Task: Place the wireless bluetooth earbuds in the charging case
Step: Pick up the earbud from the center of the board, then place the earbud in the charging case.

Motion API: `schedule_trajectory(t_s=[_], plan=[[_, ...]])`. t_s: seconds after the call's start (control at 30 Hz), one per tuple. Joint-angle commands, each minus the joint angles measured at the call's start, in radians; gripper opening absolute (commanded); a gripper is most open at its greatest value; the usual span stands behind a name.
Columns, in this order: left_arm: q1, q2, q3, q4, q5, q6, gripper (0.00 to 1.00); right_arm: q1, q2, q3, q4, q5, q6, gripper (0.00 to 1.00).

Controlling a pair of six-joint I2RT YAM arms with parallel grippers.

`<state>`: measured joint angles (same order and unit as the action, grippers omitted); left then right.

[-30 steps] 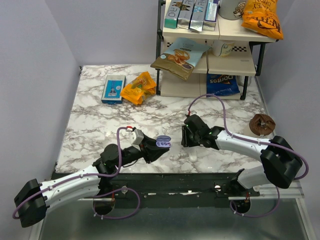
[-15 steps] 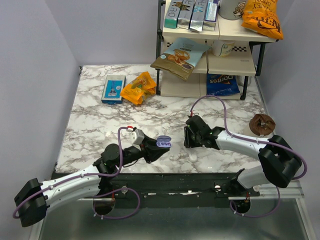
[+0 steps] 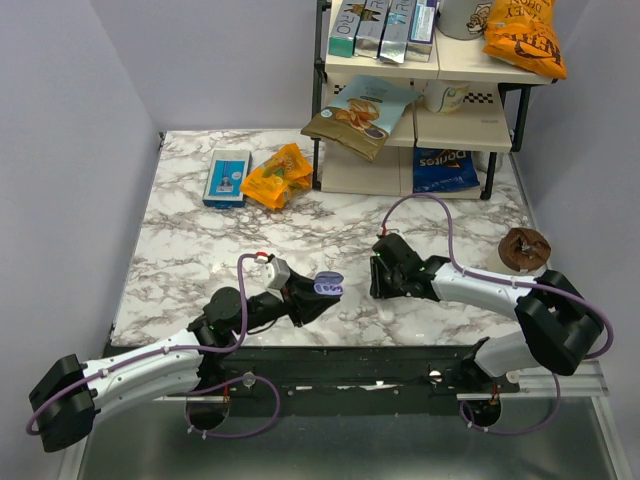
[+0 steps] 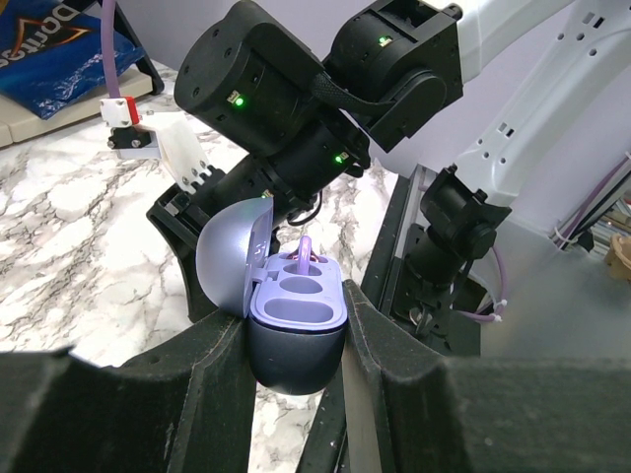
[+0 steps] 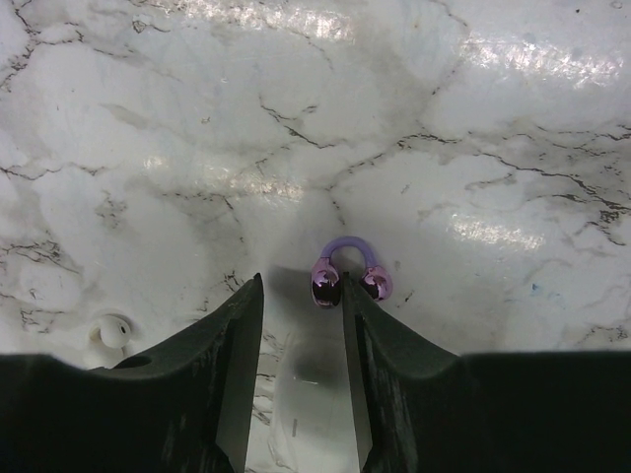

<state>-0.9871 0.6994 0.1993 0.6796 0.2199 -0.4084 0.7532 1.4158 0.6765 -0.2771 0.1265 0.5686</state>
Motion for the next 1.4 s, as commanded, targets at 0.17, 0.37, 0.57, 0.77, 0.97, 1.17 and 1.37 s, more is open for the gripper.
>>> schedule_trajectory(t_s=[0.17,0.37,0.57,0.77,0.97,1.17,1.37], plan=[[-0.008,0.005,-0.014,0.049,-0.010,0.000,0.00,-0.006,0.012,-0.017,0.021,0.025,0.002,0.37],[-0.010,0.003,-0.017,0.049,-0.013,-0.003,0.00,-0.006,0.014,-0.011,0.019,0.044,-0.012,0.26],[-0.012,-0.009,-0.018,0.037,-0.017,-0.003,0.00,-0.005,-0.031,-0.012,0.024,0.064,-0.044,0.07],[-0.013,-0.046,-0.038,0.035,-0.069,-0.012,0.00,-0.006,-0.290,-0.037,0.047,0.041,-0.140,0.01],[-0.012,-0.008,-0.044,0.077,-0.157,-0.006,0.00,-0.003,-0.469,0.024,-0.004,-0.102,-0.193,0.01],[-0.012,0.087,-0.041,0.224,-0.301,0.100,0.00,0.047,-0.575,0.086,-0.030,-0.188,-0.208,0.01],[-0.012,0.280,0.017,0.404,-0.344,0.293,0.00,0.142,-0.601,0.216,-0.086,-0.197,-0.231,0.01]])
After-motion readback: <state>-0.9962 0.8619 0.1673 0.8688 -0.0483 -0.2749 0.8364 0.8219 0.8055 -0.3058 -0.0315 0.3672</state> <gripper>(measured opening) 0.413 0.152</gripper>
